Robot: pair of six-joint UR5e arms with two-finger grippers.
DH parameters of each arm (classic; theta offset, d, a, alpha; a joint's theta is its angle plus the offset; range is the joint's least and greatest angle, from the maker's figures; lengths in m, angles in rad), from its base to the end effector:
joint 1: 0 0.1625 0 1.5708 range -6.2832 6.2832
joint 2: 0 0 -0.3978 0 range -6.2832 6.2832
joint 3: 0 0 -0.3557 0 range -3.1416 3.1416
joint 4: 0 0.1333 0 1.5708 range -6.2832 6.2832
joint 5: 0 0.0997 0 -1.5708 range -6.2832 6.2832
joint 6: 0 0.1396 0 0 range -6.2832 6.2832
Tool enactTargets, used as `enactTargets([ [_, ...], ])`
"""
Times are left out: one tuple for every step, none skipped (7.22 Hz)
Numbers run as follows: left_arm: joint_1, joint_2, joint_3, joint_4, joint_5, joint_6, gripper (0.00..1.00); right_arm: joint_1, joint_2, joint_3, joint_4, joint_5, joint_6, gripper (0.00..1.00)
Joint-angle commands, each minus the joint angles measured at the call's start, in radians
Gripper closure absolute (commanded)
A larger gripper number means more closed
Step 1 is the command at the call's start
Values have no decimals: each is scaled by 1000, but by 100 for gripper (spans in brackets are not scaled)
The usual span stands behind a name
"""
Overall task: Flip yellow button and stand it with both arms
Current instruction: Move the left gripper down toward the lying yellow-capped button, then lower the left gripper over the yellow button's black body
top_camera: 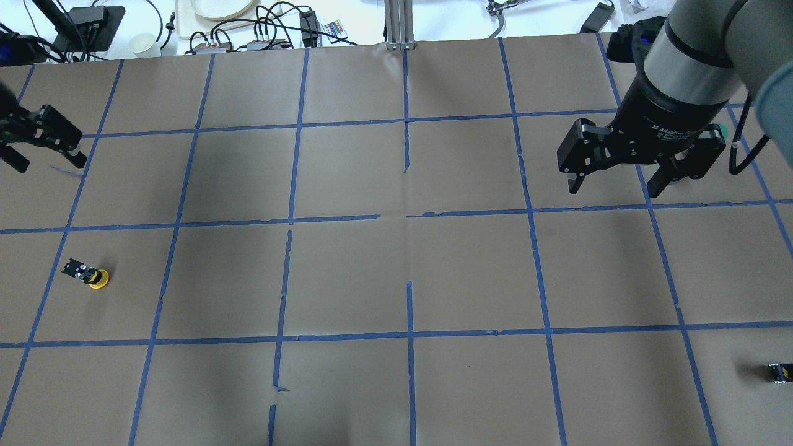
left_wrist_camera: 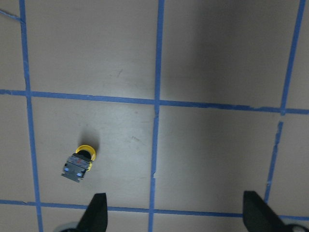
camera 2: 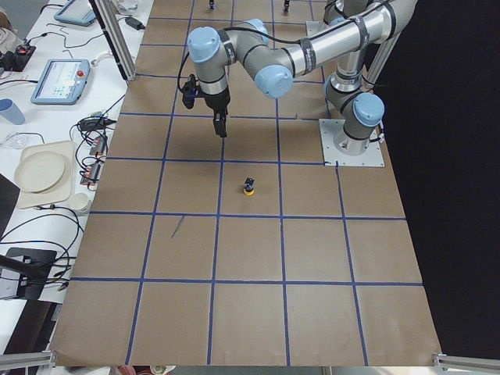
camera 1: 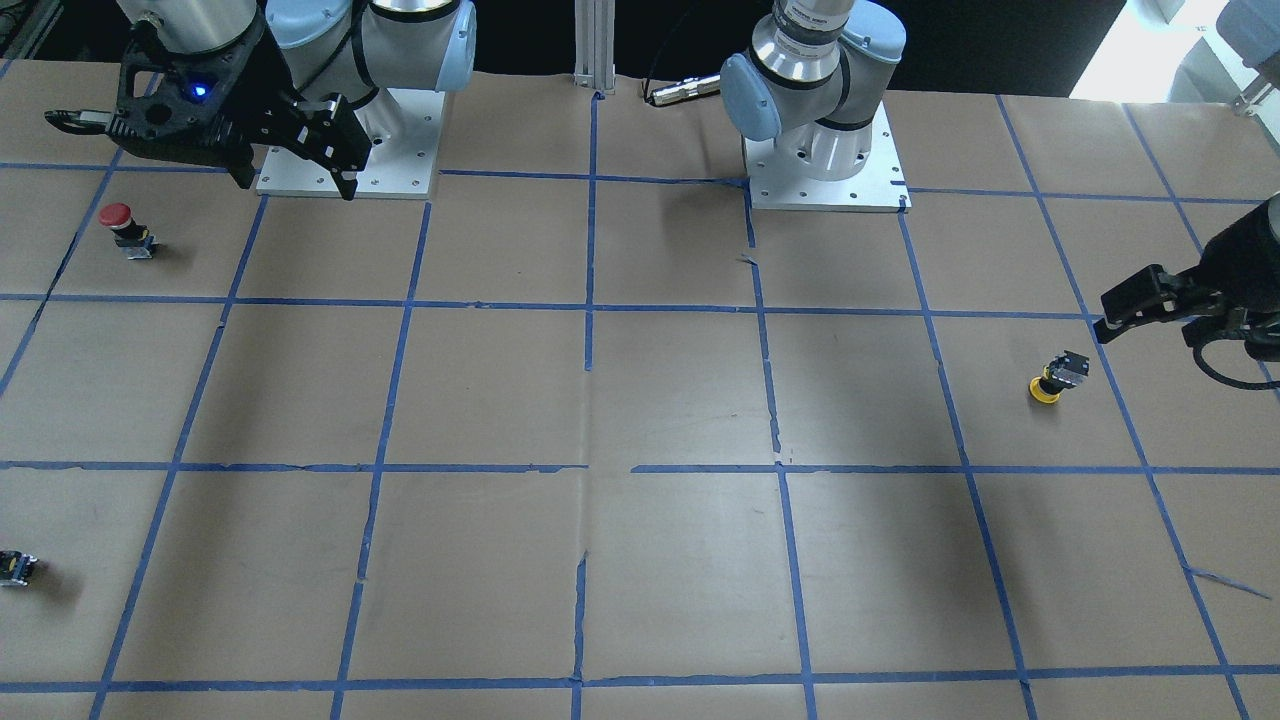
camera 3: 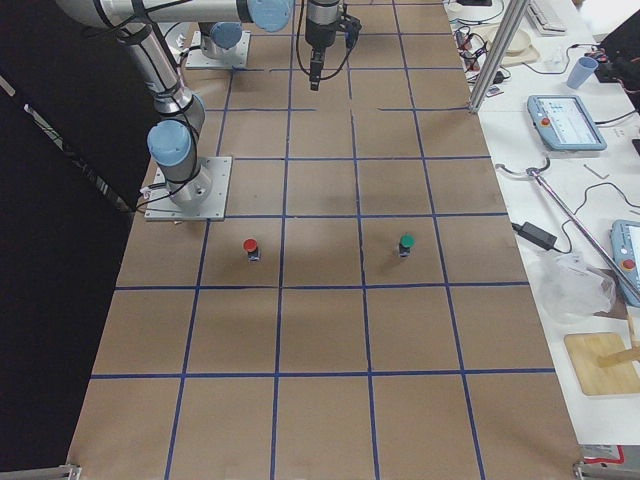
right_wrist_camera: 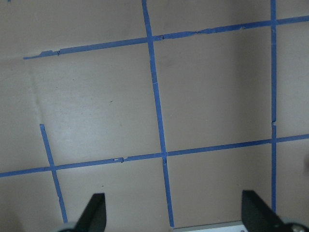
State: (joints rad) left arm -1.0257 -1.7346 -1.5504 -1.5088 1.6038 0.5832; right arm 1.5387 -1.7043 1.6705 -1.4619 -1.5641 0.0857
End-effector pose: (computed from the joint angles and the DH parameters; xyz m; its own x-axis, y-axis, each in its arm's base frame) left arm 0.1518 -0.4985 0.3570 -0.9991 0.0387 0.0173 0.0400 0.9955 0.0860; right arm 0.1216 -0.3956 0.4221 -0.9930 0.1178 -0.0002 0.1174 0.9902 0.0753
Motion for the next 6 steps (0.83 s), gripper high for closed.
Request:
enactTargets([
  [113,0,-183,244,-7,256,2,0,0,0,0,1,0,0],
  [139,-5,-294,401,-5,273,2,0,0,0,0,-1,0,0],
  [142,-6,-377,526,-1,305,1,0,0,0,0,1,0,0],
  [148,-11,-410,545,-4,375,1,0,0,0,0,1,0,0],
  [173,-41,-418,542,-8,420,1,0,0,0,0,1,0,0],
  [191,-75,-421,547,-12,426,1,0,0,0,0,-1,0,0],
])
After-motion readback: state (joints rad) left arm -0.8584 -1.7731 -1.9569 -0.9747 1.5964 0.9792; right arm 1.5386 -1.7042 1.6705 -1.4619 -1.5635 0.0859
